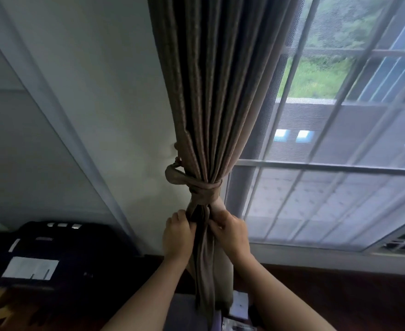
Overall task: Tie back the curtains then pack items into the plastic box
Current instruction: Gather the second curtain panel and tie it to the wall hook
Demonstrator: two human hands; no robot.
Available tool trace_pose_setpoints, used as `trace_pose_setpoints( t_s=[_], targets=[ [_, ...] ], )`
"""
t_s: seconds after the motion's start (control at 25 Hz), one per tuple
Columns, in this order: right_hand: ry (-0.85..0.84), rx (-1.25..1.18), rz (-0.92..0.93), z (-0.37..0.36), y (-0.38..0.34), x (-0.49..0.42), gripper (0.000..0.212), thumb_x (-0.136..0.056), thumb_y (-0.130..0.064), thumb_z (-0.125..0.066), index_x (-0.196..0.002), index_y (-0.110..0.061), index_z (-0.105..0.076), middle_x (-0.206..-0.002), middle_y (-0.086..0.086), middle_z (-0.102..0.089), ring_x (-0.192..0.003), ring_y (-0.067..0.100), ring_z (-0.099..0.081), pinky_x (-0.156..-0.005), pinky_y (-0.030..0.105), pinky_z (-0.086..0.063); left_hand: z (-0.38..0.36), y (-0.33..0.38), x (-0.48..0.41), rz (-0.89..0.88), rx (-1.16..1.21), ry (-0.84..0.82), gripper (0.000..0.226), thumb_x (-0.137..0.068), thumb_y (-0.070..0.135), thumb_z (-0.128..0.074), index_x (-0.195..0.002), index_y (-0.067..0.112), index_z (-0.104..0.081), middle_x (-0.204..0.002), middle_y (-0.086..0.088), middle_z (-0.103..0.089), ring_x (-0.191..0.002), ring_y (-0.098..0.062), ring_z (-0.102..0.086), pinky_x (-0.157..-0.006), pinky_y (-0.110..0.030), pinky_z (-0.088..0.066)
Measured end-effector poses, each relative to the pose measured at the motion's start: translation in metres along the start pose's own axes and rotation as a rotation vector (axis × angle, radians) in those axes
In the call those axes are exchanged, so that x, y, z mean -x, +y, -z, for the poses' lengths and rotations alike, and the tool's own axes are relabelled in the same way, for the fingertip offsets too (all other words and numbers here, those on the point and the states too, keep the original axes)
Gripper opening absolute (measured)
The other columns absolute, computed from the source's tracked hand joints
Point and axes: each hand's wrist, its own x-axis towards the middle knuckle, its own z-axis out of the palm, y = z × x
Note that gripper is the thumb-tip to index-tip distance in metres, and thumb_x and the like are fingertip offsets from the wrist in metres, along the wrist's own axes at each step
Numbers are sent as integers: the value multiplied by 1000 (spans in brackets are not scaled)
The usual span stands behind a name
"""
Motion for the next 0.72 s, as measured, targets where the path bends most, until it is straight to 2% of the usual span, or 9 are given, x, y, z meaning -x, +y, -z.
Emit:
trace_pose_setpoints(
  t_s=[0.12, 0.2, 0.32, 0.44, 0.56, 0.6, 0.72],
  targets=[
    [-57, 2, 7, -9, -4, 3, 25, -77, -42, -59, -74, -18, -58, -65, -3, -62, -58, 16, -58, -57, 34, -49, -4, -5, -2, -77, -44, 3, 23, -61, 10, -82, -74, 5, -64, -64, -11, -63, -58, -28, -61, -44, -31, -48],
    [-55, -17, -20, -15, -10, 2, 25, -79, -43, -59, -79, -18, -60, -69, 0, -64, -62, 19, -61, -58, 33, -49, -2, -10, -5, -86, -80, 22, 21, -58, 10, -83, -69, 6, -65, -58, -9, -62, -53, -26, -60, -42, -29, -46],
    [11, 20, -55, -14, -8, -5, 13, -86, -19, -59, -91, -11, -67, -80, 12, -69, -72, 30, -64, -60, 38, -46, -2, -20, -10, -154, -133, -5, 23, -53, -1, -83, -58, 7, -62, -49, -6, -58, -45, -22, -56, -37, -25, -43],
    [42, 115, -30, -5, 5, -13, 18, -82, -10, -59, -98, -8, -67, -80, 17, -68, -71, 36, -62, -59, 35, -37, -7, -28, -14, -201, -169, -80, 26, -47, -10, -79, -54, 4, -59, -48, -10, -58, -47, -26, -58, -36, -24, -42],
    [-1, 158, -34, -4, 10, -18, 20, -77, -9, -62, -97, -7, -65, -76, 17, -67, -70, 37, -61, -58, 31, -32, -12, -31, -13, -241, -123, -103, 29, -48, -2, -84, -62, 6, -60, -52, -7, -59, -49, -24, -59, -35, -25, -42],
    [-23, 146, -43, -4, 12, -18, 23, -75, -10, -62, -98, -8, -64, -77, 16, -67, -72, 36, -61, -58, 32, -35, -14, -34, -11, -244, -101, -79, 30, -52, 1, -84, -71, 6, -61, -58, -8, -60, -53, -24, -60, -38, -26, -44],
    [-76, 48, -79, -9, 18, -11, 37, -75, -15, -61, -111, -18, -60, -86, 11, -71, -80, 30, -65, -67, 40, -51, -15, -35, -7, -114, 188, 1, 29, -75, 6, -72, -96, 10, -53, -83, -11, -63, -71, -27, -62, -56, -34, -53]
  ],
)
